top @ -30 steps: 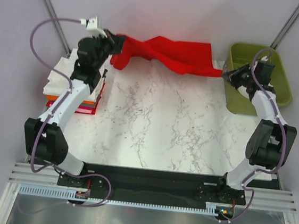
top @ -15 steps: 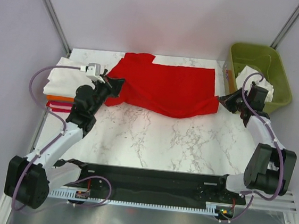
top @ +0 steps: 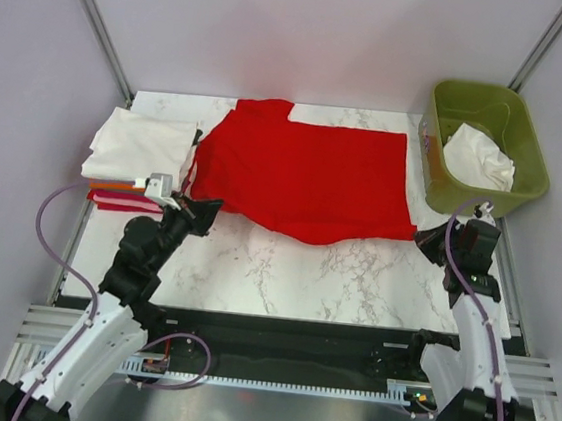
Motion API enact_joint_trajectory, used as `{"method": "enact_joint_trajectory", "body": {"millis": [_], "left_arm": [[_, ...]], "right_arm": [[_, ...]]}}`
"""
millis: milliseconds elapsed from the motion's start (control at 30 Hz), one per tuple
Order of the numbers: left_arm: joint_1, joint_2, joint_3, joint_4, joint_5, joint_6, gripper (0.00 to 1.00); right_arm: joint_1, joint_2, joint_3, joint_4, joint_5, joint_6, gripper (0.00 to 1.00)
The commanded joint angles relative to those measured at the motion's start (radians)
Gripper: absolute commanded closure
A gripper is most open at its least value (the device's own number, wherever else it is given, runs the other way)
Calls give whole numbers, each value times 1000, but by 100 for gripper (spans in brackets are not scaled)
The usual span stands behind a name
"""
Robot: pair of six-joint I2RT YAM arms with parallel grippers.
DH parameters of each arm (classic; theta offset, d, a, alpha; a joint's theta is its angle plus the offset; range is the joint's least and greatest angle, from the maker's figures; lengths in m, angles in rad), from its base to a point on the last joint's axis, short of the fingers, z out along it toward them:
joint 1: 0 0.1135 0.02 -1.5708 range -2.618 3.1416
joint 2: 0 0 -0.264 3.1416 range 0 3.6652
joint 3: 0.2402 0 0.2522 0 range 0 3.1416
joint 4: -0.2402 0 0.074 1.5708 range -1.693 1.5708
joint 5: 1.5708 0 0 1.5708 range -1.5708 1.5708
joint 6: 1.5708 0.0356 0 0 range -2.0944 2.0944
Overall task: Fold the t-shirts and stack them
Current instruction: Flatten the tshirt out
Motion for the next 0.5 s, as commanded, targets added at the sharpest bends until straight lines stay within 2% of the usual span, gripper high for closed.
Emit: {"method": "enact_joint_trajectory", "body": {"millis": [0,133,267,467], "left_arm": [[-6,-96,-54,-117,-19,-90,98],[-9,-152,-95,-192,-17,-107,98],[-10,-199,-112,-289,-11,-125,98],[-10,-221,-126,-286,-54,-121,98]], "right_arm": [[-3,-147,-43,-103,94,-40,100],[-5,-215,-68,-204,190,-45,100],[-5,-256,-91,-226,209,-8,100],[-5,-230,-113,-174,157,-19,100]]}}
